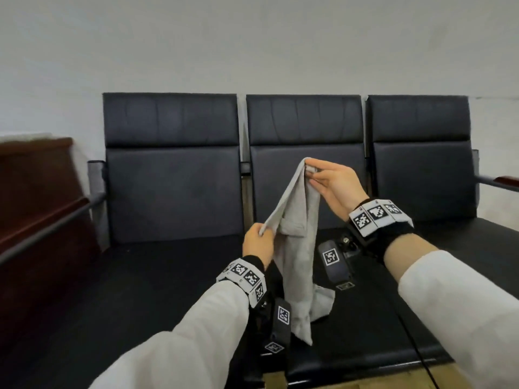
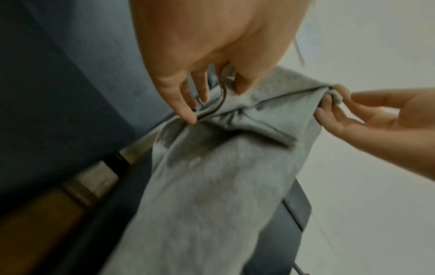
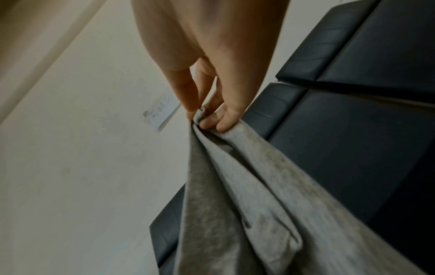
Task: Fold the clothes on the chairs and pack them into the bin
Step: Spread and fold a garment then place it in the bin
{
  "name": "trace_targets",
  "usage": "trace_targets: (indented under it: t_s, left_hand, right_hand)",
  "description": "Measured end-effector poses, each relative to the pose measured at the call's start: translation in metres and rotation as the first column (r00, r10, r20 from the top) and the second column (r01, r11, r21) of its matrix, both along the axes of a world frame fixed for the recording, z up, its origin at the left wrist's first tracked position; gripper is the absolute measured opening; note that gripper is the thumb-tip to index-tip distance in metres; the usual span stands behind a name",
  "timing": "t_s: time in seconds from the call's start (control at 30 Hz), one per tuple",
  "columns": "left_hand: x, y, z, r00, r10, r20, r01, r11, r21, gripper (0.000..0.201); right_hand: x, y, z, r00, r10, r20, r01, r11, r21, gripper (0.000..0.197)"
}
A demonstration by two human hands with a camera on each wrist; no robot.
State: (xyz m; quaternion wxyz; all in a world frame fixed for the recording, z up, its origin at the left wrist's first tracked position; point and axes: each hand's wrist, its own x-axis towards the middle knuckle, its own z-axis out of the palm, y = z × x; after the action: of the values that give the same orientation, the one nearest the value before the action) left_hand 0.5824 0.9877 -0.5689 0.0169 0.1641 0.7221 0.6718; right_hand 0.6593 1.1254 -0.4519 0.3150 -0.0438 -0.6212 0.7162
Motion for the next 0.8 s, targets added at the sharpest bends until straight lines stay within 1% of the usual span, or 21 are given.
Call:
trace_targets:
  t_s: [0.07, 0.1, 0.13, 0.2, 0.23, 0.27, 0.3, 0.33, 0.37, 0.4, 0.43, 0.47, 0.5, 0.53, 0.57, 0.6, 0.63, 0.67, 0.7, 0.77, 0.8]
  left_hand:
    - [-0.008, -0.038, 0.007, 1.000, 0.007, 0.001, -0.007, 1.000, 0.023, 0.012]
    - [-0.008, -0.056, 0.012, 1.000, -0.016, -0.010, 0.016, 1.000, 0.007, 0.006]
    - [-0.007, -0.072, 0.014, 0.998, -0.053, -0.028, 0.053, 0.999, -0.013, 0.007]
    - [-0.001, -0.094, 0.016, 0.985, -0.169, -0.021, 0.167, 0.984, -0.069, 0.056]
    - [0.006, -0.098, 0.016, 0.975, -0.220, 0.023, 0.221, 0.973, -0.070, 0.075]
    - [0.012, -0.101, 0.014, 0.965, -0.251, 0.071, 0.256, 0.965, -0.058, 0.083]
    - [0.016, -0.102, 0.011, 0.967, -0.235, 0.104, 0.240, 0.970, -0.045, 0.080]
    - [0.016, -0.102, 0.006, 0.978, -0.177, 0.113, 0.182, 0.983, -0.034, 0.067]
    - [0.012, -0.104, 0.001, 0.988, -0.083, 0.129, 0.087, 0.996, -0.022, 0.053]
    - [0.007, -0.107, -0.003, 0.987, 0.009, 0.163, -0.006, 1.000, -0.014, 0.039]
    - [0.001, -0.113, -0.009, 0.976, 0.084, 0.202, -0.082, 0.996, -0.018, 0.032]
    - [-0.005, -0.120, -0.017, 0.963, 0.128, 0.238, -0.123, 0.992, -0.037, 0.031]
    - [-0.012, -0.126, -0.025, 0.957, 0.159, 0.243, -0.141, 0.986, -0.088, 0.032]
    - [-0.021, -0.135, -0.037, 0.950, 0.195, 0.244, -0.165, 0.976, -0.139, 0.032]
    - [-0.028, -0.143, -0.048, 0.938, 0.250, 0.239, -0.211, 0.961, -0.178, 0.032]
    - [-0.037, -0.152, -0.059, 0.915, 0.299, 0.271, -0.259, 0.950, -0.175, 0.032]
    - [-0.039, -0.161, -0.066, 0.887, 0.328, 0.325, -0.290, 0.943, -0.163, 0.032]
    - [-0.042, -0.167, -0.073, 0.860, 0.347, 0.375, -0.319, 0.938, -0.138, 0.034]
    - [-0.047, -0.174, -0.078, 0.842, 0.352, 0.409, -0.336, 0.935, -0.113, 0.035]
    - [-0.057, -0.184, -0.089, 0.790, 0.350, 0.503, -0.408, 0.913, 0.007, 0.036]
    - [-0.061, -0.188, -0.091, 0.760, 0.328, 0.562, -0.442, 0.894, 0.076, 0.039]
  right_hand:
    - [-0.006, -0.023, 0.000, 0.999, 0.044, 0.005, -0.044, 0.999, 0.001, 0.038]
    - [-0.008, -0.035, 0.001, 0.997, 0.071, 0.007, -0.072, 0.997, 0.009, 0.037]
    - [-0.010, -0.049, 0.002, 0.994, 0.105, 0.012, -0.105, 0.994, 0.019, 0.036]
    - [-0.014, -0.079, 0.003, 0.977, 0.212, 0.027, -0.213, 0.976, 0.049, 0.034]
    - [-0.015, -0.095, 0.002, 0.961, 0.273, 0.047, -0.276, 0.959, 0.069, 0.032]
    - [-0.018, -0.110, 0.000, 0.941, 0.330, 0.076, -0.336, 0.937, 0.095, 0.031]
    - [-0.021, -0.125, -0.003, 0.921, 0.374, 0.113, -0.386, 0.914, 0.123, 0.029]
    - [-0.025, -0.138, -0.007, 0.905, 0.398, 0.149, -0.419, 0.895, 0.152, 0.029]
    - [-0.029, -0.149, -0.012, 0.898, 0.401, 0.183, -0.432, 0.883, 0.184, 0.030]
    - [-0.032, -0.157, -0.020, 0.899, 0.381, 0.216, -0.425, 0.877, 0.223, 0.032]
    - [-0.036, -0.161, -0.032, 0.905, 0.345, 0.251, -0.407, 0.872, 0.272, 0.035]
    - [-0.041, -0.162, -0.050, 0.910, 0.295, 0.292, -0.385, 0.864, 0.325, 0.040]
    - [-0.044, -0.161, -0.070, 0.906, 0.243, 0.346, -0.374, 0.841, 0.390, 0.050]
    - [-0.047, -0.158, -0.094, 0.885, 0.182, 0.429, -0.387, 0.801, 0.457, 0.067]
    - [-0.049, -0.155, -0.116, 0.842, 0.115, 0.527, -0.421, 0.751, 0.508, 0.088]
    - [-0.049, -0.152, -0.137, 0.787, 0.052, 0.615, -0.468, 0.700, 0.540, 0.105]
    - [-0.047, -0.150, -0.155, 0.733, -0.005, 0.680, -0.518, 0.644, 0.563, 0.116]
    - [-0.044, -0.148, -0.171, 0.694, -0.060, 0.717, -0.554, 0.592, 0.585, 0.123]
    - [-0.042, -0.147, -0.184, 0.671, -0.103, 0.734, -0.576, 0.550, 0.604, 0.126]
    - [-0.039, -0.149, -0.203, 0.671, -0.156, 0.725, -0.592, 0.476, 0.651, 0.127]
    - [-0.039, -0.148, -0.210, 0.690, -0.179, 0.701, -0.582, 0.439, 0.685, 0.122]
